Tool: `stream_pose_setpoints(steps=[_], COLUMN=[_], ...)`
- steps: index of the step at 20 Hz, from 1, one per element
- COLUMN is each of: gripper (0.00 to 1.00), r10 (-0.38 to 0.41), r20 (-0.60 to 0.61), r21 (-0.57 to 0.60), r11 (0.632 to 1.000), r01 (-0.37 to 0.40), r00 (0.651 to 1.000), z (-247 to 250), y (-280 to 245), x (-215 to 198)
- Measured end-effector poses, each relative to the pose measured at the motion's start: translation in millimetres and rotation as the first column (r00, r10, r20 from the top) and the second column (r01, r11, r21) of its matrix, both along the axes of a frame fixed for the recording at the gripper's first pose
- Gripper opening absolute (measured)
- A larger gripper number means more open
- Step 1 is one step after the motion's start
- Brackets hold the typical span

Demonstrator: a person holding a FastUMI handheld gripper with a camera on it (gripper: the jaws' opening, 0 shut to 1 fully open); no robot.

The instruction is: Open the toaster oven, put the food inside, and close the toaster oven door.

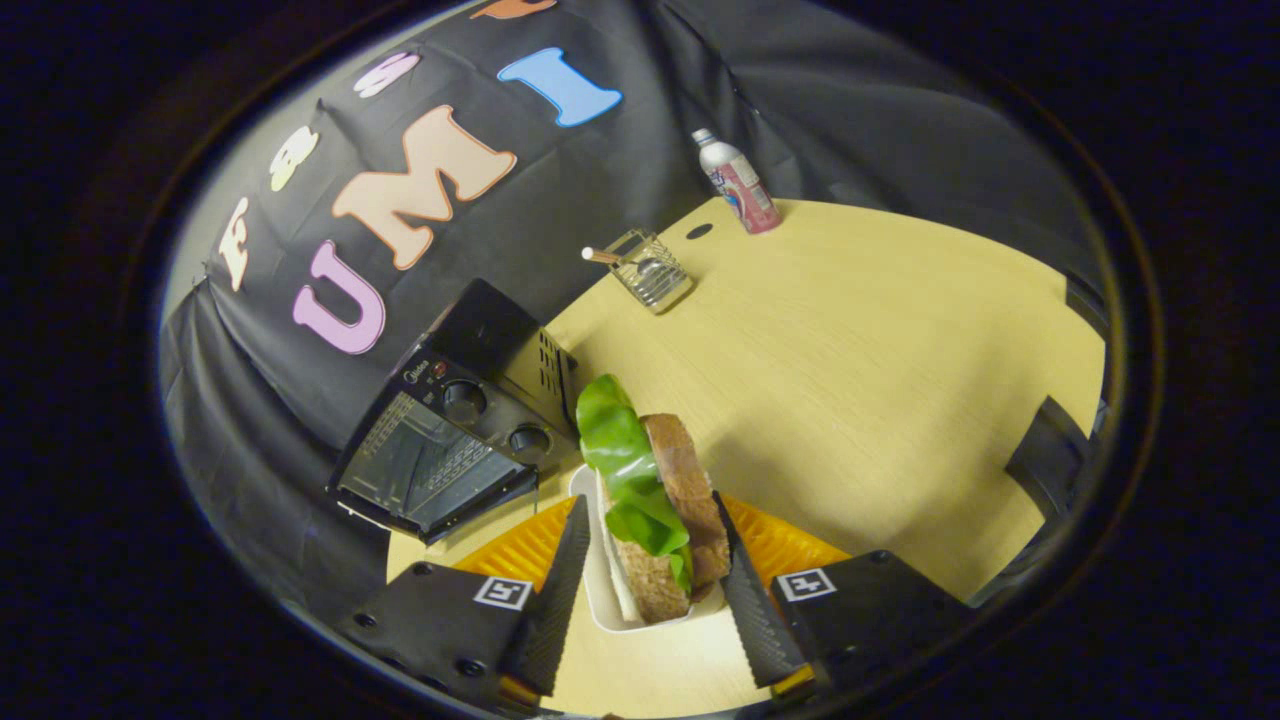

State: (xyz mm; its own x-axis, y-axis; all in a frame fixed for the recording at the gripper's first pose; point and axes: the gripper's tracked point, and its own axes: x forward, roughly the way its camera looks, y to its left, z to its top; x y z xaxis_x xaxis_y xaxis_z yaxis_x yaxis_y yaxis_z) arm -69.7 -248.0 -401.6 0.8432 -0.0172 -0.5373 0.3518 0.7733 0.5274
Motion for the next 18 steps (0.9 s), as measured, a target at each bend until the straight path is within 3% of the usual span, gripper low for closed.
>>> stream_pose_setpoints(steps=[4, 10, 11, 14, 18], gripper=[0.64, 0.41, 0.41, 0.41, 0.41], r10=[0.032, -0.011, -0.026, -0.118, -0.280], r20=[0.014, 0.043, 0.069, 0.177, 0.258], r21=[0.021, 0.026, 0.038, 0.133, 0.323], r11=[0.999, 1.000, 0.999, 0.986, 0.927], r01=[-0.033, 0.010, 0.023, 0.095, 0.190], r00=[0.999, 0.999, 0.997, 0.977, 0.925], z=[6, 27, 38, 66, 74], y=[11, 13, 14, 19, 40], x=[-2, -8, -9, -9, -5])
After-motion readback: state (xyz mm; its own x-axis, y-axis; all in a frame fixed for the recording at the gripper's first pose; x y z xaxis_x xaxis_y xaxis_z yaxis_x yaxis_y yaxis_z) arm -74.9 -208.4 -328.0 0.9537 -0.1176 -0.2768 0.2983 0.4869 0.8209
